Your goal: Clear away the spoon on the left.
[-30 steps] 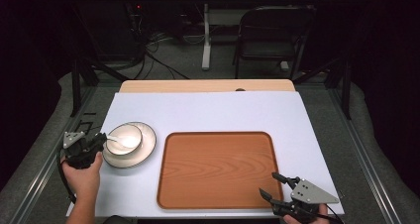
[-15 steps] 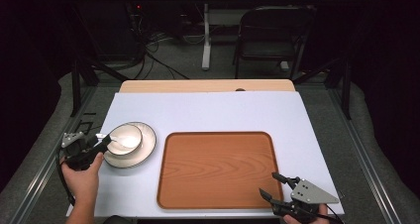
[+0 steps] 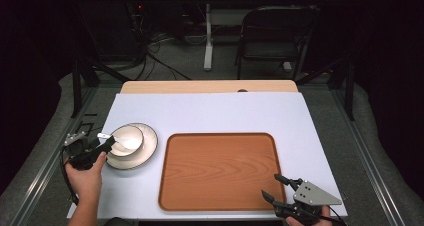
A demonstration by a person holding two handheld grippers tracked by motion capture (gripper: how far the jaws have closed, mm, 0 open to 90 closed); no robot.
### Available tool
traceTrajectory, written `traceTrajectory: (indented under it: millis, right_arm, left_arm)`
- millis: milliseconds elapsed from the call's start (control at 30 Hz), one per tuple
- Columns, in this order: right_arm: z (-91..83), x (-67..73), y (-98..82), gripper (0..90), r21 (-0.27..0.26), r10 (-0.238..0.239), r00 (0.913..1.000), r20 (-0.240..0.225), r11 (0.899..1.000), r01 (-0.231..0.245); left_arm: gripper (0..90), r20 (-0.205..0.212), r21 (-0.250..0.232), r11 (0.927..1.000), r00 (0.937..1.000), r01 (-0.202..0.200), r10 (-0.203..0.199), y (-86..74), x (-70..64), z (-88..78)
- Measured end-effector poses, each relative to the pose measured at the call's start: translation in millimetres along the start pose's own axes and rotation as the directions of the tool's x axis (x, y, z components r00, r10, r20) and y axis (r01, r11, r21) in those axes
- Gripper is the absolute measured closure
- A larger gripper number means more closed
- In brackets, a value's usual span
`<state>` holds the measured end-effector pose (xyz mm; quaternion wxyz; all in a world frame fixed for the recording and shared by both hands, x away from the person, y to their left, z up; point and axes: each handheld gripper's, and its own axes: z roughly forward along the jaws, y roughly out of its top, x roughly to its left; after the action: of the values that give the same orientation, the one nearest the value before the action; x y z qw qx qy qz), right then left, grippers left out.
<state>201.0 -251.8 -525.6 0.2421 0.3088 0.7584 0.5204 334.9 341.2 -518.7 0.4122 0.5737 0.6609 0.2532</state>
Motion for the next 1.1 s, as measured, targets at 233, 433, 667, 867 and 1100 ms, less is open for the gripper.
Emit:
traceTrajectory:
  millis: [233, 433, 667, 867, 1100]
  right_arm:
    - [0.7, 0.1, -0.3, 34.4, 0.003, 0.003, 1.0000, -0.001, 1.000, -0.003]
    - [1.1, -0.1, -0.5, 34.3, 0.010, -0.002, 1.0000, -0.001, 1.000, 0.002]
    - [0.9, -0.1, -0.7, 34.3, 0.008, -0.002, 1.0000, -0.001, 1.000, 0.002]
    - [1.0, -0.2, -0.6, 34.3, 0.008, -0.003, 1.0000, -0.002, 1.000, 0.003]
    - [1.0, -0.1, -0.6, 34.3, 0.008, -0.004, 1.0000, -0.002, 1.000, 0.004]
  left_arm:
    - [37.8, 0.012, 0.004, 0.9993, 0.9992, 0.038, -0.038, 2.9, 6.0, 11.4]
    - [39.0, 0.030, 0.009, 0.9984, 0.9980, 0.055, -0.055, 4.0, 5.8, 20.8]
    - [49.5, 0.026, 0.007, 0.9991, 0.9988, 0.041, -0.041, 4.5, 4.3, 24.2]
    - [59.3, 0.048, -0.010, 0.9986, 0.9976, 0.052, -0.051, 3.5, 4.4, 24.6]
    - [65.4, 0.049, -0.019, 0.9986, 0.9977, 0.049, -0.048, 3.7, 3.2, 21.5]
